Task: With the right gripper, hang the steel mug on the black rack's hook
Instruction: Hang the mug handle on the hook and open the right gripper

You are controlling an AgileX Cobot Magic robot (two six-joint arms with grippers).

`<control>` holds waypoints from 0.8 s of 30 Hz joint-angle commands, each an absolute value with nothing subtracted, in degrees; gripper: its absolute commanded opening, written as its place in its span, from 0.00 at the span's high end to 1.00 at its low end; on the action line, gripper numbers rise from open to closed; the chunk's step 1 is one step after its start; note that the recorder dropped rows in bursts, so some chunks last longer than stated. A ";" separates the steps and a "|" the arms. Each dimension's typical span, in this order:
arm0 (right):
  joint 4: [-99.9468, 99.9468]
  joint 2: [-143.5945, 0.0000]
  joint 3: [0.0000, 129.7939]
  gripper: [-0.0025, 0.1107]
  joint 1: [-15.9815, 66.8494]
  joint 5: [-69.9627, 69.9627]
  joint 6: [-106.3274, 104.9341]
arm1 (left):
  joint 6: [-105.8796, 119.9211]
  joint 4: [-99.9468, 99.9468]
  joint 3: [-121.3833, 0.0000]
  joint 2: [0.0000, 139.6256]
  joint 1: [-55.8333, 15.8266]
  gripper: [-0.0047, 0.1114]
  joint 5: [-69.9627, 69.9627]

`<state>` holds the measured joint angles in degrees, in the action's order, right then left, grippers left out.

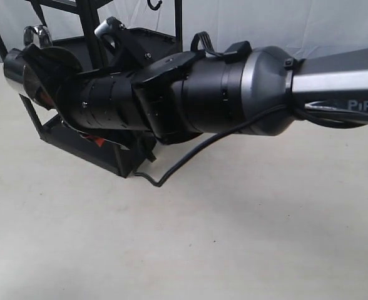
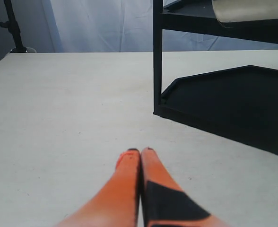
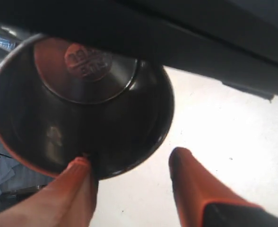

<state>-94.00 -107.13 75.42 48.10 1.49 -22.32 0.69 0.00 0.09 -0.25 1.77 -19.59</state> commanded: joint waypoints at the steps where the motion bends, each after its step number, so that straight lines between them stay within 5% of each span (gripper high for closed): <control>1: -92.03 -104.74 75.13 0.56 48.06 1.02 -25.17 | 0.41 0.00 0.00 0.00 1.49 0.96 -18.78; 24: -72.37 -95.29 70.96 0.56 48.06 11.97 -20.43 | 0.41 0.00 0.00 0.00 1.49 0.96 -18.78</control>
